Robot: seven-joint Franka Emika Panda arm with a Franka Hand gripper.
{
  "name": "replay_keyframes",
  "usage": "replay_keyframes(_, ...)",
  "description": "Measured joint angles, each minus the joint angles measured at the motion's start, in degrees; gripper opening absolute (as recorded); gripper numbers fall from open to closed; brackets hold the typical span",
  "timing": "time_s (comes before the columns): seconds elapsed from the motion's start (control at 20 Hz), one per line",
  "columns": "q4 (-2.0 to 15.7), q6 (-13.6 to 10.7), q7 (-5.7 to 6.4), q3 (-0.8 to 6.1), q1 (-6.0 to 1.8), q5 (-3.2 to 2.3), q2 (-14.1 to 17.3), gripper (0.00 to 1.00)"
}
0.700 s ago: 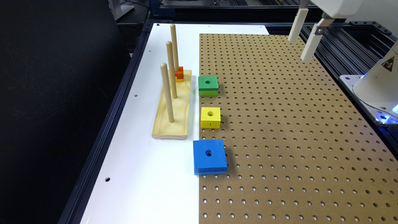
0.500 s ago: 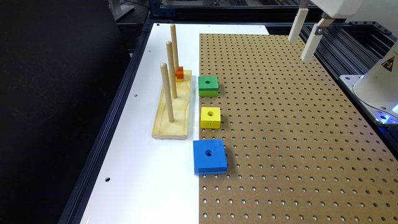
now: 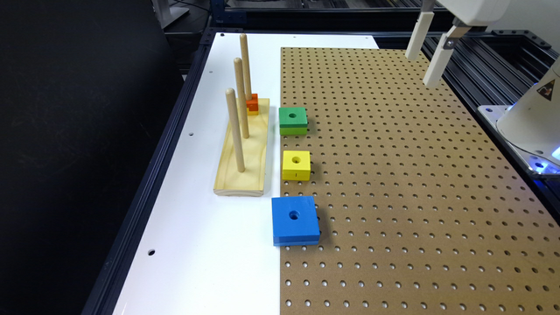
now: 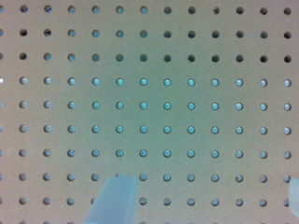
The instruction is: Pick up yellow block.
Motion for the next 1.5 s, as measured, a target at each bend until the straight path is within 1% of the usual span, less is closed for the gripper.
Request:
replay_keyframes(0.3, 0.0, 0.0, 0.0, 0.06, 0.06, 0.03, 0.0, 1.0)
replay_keyframes(0.4, 0.04, 0.0, 0.01, 0.11, 0.23, 0.12, -0.1, 1.0)
replay_keyframes(0.45, 0.16, 0.0, 0.01, 0.21, 0.4, 0.29, -0.1, 1.0)
replay_keyframes(0.55, 0.58, 0.0, 0.3, 0.67, 1.05, 0.91, 0.0, 1.0)
replay_keyframes(0.6, 0.7, 0.0, 0.58, 0.91, 1.31, 1.01, 0.0, 1.0)
replay_keyframes(0.7, 0.81, 0.0, 1.14, 1.05, 1.86, 1.03, 0.0, 1.0)
replay_keyframes(1.0, 1.66, 0.1, 1.68, 1.07, 2.71, 1.06, 0.1, 1.0)
replay_keyframes(1.05, 1.93, 0.1, 1.77, 1.11, 2.86, 1.13, 0.2, 1.0)
replay_keyframes(1.1, 2.41, 0.1, 2.14, 1.17, 3.21, 1.2, 0.5, 1.0)
replay_keyframes(1.2, 3.77, 0.4, 3.24, 1.42, 4.07, 1.23, 2.0, 1.0)
replay_keyframes(1.3, 5.18, 1.3, 4.17, 1.69, 4.72, 1.24, 4.3, 1.0)
replay_keyframes(1.4, 6.46, 2.9, 4.84, 1.95, 5.14, 1.25, 7.1, 1.0)
replay_keyframes(1.5, 7.67, 4.2, 5.18, 2.07, 5.34, 1.25, 9.8, 1.0)
